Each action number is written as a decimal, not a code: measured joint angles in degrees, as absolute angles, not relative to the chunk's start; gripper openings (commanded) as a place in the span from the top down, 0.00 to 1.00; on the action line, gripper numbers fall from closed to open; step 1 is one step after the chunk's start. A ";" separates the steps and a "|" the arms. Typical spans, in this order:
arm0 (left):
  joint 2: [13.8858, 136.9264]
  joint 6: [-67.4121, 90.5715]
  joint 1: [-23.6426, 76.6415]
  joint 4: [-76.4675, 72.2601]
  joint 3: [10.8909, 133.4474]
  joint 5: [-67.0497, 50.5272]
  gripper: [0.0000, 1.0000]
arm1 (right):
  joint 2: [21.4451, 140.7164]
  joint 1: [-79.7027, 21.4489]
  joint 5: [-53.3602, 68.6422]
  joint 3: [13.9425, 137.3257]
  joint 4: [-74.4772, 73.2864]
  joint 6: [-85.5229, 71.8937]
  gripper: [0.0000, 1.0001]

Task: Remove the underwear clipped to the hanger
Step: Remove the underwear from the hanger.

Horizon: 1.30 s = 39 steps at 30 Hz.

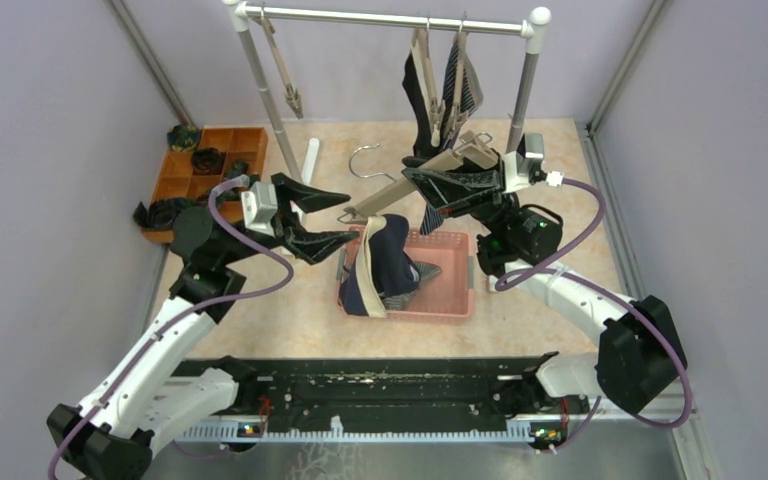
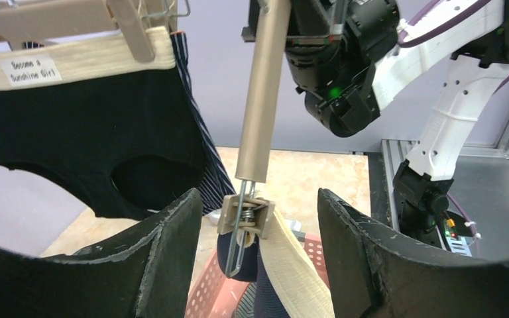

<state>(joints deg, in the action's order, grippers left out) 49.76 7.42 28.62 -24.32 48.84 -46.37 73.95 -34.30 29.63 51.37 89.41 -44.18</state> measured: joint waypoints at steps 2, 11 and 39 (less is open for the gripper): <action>50.59 6.96 28.62 -23.64 48.82 -45.91 0.30 | 73.95 -34.30 29.67 51.37 89.41 -44.23 1.00; 52.73 5.21 28.62 -21.82 48.80 -43.70 0.49 | 73.95 -34.30 29.91 51.37 89.41 -44.69 1.00; 55.37 11.14 28.62 -29.54 47.70 -47.57 0.76 | 73.97 -33.67 28.53 51.48 89.49 -44.23 1.00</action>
<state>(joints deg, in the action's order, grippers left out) 55.37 11.14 28.62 -29.54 47.70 -47.57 73.97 -33.67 28.53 51.48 89.49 -44.23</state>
